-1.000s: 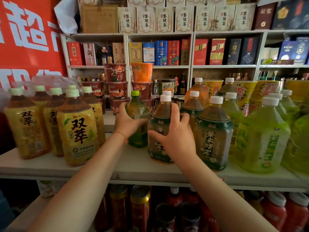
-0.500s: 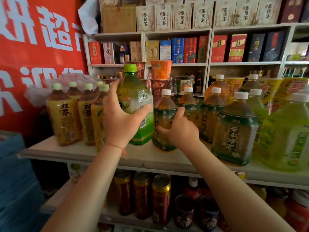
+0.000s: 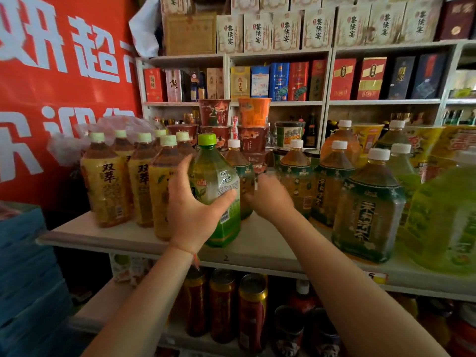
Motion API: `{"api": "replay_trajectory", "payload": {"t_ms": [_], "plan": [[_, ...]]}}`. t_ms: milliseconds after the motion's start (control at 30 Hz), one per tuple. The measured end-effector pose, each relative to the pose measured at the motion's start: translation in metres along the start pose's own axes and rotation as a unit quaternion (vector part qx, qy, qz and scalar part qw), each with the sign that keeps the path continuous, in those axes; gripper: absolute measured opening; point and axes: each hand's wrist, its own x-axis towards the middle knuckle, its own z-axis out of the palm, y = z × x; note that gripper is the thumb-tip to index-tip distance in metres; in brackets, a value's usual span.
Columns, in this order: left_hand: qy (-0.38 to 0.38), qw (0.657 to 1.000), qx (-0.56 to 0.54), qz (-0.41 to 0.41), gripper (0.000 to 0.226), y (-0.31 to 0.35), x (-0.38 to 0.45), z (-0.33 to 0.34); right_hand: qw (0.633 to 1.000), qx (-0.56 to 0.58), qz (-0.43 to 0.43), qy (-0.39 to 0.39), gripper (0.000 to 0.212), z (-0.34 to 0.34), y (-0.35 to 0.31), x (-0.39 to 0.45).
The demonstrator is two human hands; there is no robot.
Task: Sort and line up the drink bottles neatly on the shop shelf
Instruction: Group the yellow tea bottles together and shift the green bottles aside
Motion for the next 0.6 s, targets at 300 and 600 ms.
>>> {"api": "replay_trajectory", "payload": {"t_ms": [300, 600], "plan": [[-0.047, 0.998, -0.036, -0.014, 0.095, 0.008, 0.002, 0.043, 0.978, -0.08, 0.113, 0.159, 0.085, -0.04, 0.035, 0.01], [-0.094, 0.995, -0.006, -0.025, 0.1, -0.004, -0.004, 0.048, 0.982, -0.071, 0.127, 0.124, 0.092, -0.042, 0.04, 0.025]]}}
